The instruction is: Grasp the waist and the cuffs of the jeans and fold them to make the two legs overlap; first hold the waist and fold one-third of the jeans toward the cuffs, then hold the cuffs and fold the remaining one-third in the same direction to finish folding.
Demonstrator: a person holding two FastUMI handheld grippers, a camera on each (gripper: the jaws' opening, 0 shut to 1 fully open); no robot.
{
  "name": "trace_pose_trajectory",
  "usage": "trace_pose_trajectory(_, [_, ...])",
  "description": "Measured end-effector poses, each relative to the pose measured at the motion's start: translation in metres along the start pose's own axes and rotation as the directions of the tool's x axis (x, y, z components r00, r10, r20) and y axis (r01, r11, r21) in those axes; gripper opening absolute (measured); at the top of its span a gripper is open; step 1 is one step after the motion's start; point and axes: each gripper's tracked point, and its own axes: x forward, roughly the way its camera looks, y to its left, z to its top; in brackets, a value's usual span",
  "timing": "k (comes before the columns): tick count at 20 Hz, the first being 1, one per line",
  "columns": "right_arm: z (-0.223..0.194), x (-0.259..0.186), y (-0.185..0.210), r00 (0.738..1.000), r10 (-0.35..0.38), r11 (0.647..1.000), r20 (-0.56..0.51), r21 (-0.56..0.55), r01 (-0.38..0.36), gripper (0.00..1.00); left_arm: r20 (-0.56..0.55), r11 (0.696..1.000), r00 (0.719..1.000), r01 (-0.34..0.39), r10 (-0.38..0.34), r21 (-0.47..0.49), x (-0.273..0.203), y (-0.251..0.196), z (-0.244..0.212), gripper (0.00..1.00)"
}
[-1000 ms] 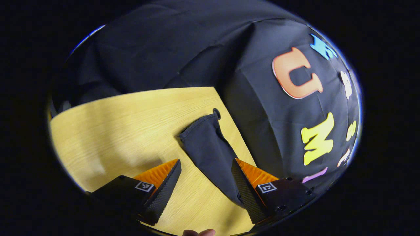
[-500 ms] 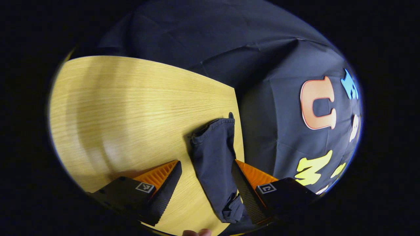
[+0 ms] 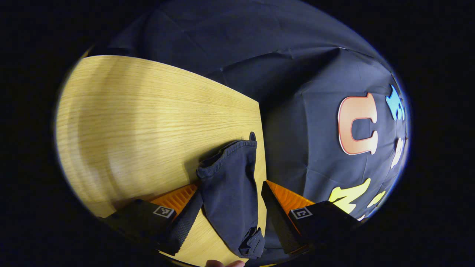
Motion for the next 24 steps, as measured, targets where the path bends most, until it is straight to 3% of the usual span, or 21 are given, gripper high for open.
trace_pose_trajectory(2, [-0.003,0.001,-0.001,1.000,-0.004,1.000,-0.011,0.005,0.004,0.94,0.013,1.000,1.000,0.003,-0.003,-0.019,0.005,0.004,0.004,0.96])
trace_pose_trajectory(6, [-0.014,-0.003,-0.008,0.999,-0.024,1.000,-0.034,0.009,0.024,0.94,0.024,0.998,0.999,0.029,-0.027,-0.060,0.021,0.006,0.002,0.76])
trace_pose_trajectory(7, [-0.017,-0.004,-0.009,0.999,-0.028,0.999,-0.044,0.017,0.029,0.94,0.025,0.997,0.999,0.035,-0.033,-0.063,0.025,0.006,0.002,0.61])
trace_pose_trajectory(12, [-0.023,-0.012,-0.019,0.997,-0.058,0.997,-0.058,0.057,0.061,0.92,0.009,0.998,0.999,0.034,-0.034,-0.046,0.041,0.005,0.000,0.46])
trace_pose_trajectory(14, [-0.025,-0.018,-0.021,0.996,-0.066,0.996,-0.052,0.055,0.068,0.91,0.023,1.000,1.000,0.020,-0.020,-0.023,0.041,0.005,0.002,0.34])
trace_pose_trajectory(15, [-0.026,-0.020,-0.023,0.997,-0.068,0.996,-0.048,0.050,0.070,0.91,0.029,1.000,0.999,0.021,-0.021,-0.019,0.039,0.001,0.002,0.16])
trace_pose_trajectory(20, [-0.029,-0.031,-0.032,0.997,-0.076,0.995,-0.028,0.061,0.078,0.94,0.037,0.993,0.997,0.057,-0.061,0.098,0.023,-0.036,-0.003,0.06])
trace_pose_trajectory(24, [-0.029,-0.041,-0.044,0.997,-0.075,0.993,-0.005,0.088,0.075,0.94,0.018,0.957,0.994,0.101,-0.110,0.272,0.002,-0.088,-0.021,0.05])
